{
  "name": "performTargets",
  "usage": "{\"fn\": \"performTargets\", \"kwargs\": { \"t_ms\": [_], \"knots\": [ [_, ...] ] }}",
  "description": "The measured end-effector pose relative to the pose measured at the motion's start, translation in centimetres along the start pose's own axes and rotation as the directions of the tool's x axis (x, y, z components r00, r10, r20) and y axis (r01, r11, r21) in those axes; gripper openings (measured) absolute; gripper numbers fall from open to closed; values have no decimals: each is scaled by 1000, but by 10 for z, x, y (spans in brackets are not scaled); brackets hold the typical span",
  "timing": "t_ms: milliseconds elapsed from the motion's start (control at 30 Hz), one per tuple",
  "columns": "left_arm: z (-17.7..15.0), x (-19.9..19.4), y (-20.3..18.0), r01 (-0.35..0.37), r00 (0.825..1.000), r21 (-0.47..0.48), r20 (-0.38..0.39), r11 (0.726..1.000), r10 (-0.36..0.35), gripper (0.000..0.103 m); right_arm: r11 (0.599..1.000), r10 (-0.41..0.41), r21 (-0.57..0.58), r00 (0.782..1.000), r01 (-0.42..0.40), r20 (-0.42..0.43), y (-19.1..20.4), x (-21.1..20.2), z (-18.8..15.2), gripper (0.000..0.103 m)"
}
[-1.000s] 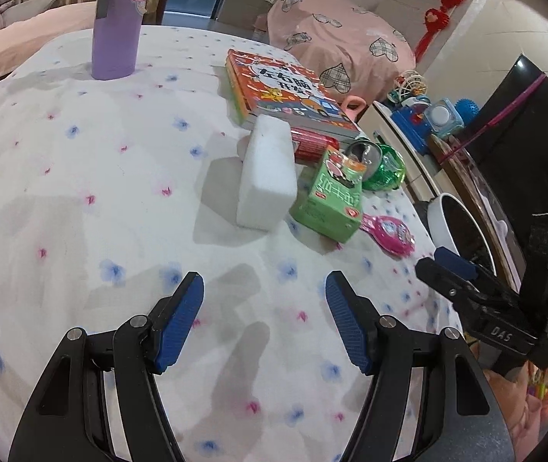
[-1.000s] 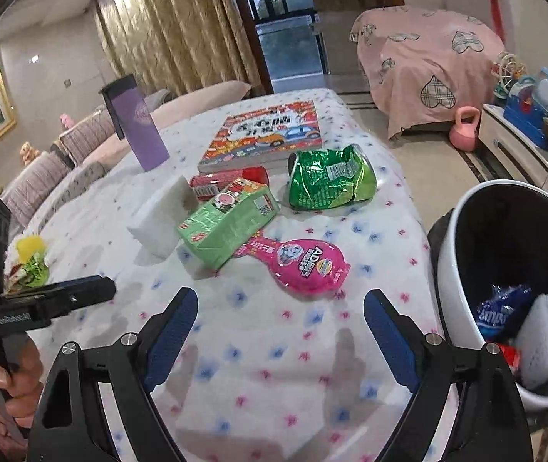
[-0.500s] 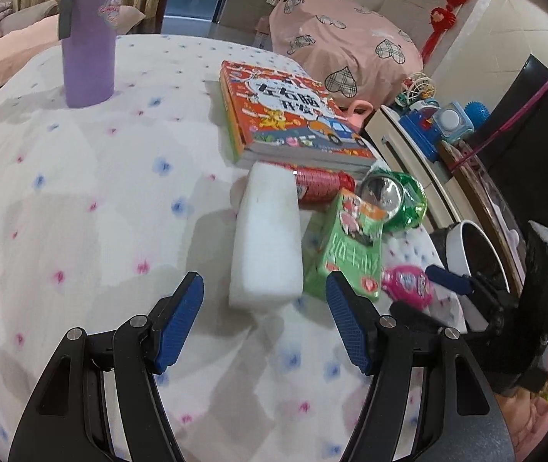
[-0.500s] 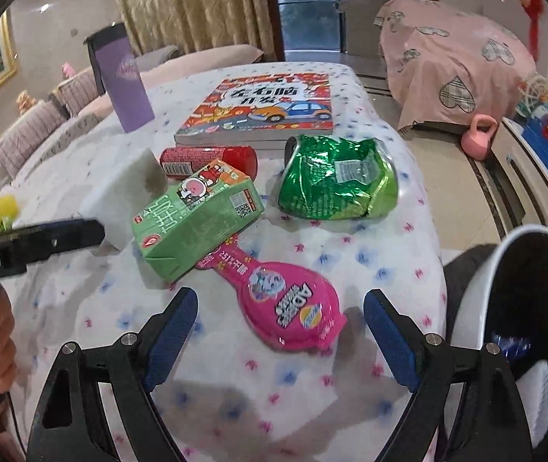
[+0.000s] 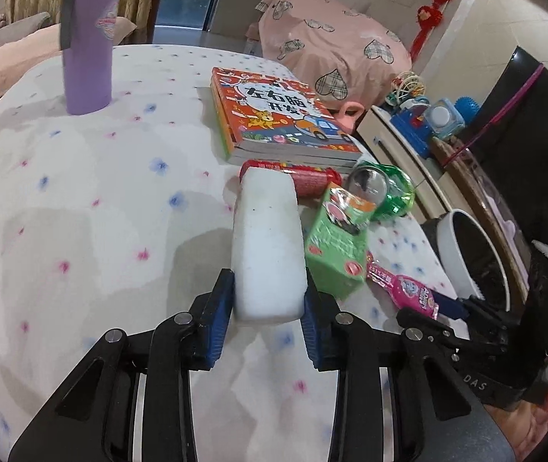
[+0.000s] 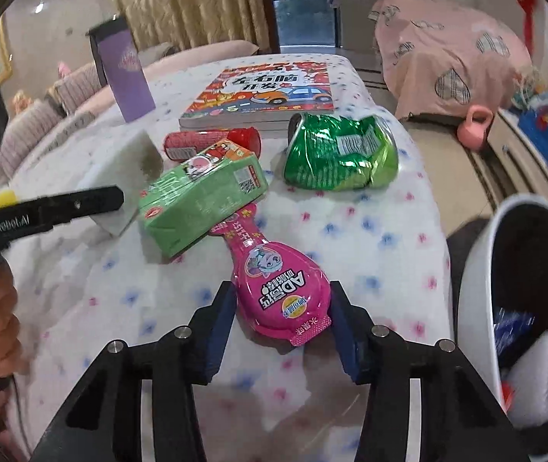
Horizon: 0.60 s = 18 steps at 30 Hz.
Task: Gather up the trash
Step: 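Carry the sponge and pink bottle over the bin and open both tools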
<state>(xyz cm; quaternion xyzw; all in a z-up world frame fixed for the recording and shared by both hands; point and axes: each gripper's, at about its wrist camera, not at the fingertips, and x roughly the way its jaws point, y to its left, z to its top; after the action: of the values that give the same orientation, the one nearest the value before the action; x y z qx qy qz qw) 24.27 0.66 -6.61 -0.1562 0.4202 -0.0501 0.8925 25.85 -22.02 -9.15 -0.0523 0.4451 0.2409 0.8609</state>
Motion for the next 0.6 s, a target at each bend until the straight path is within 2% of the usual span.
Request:
{"fn": "performTargets", "kwargs": {
  "t_ms": [100, 267, 600],
  "knots": [
    [-11, -14, -3, 18, 1000, 1, 7, 1000, -18, 31, 998, 30, 61, 999, -31, 17, -3, -13, -14, 48],
    [-26, -28, -16, 61, 998, 20, -2, 998, -61, 31, 992, 33, 122, 999, -38, 43, -8, -31, -35, 47],
    [-43, -36, -64, 144, 989, 101, -37, 984, -141, 31, 974, 1, 225, 993, -28, 119, -21, -71, -57, 46]
  ]
}}
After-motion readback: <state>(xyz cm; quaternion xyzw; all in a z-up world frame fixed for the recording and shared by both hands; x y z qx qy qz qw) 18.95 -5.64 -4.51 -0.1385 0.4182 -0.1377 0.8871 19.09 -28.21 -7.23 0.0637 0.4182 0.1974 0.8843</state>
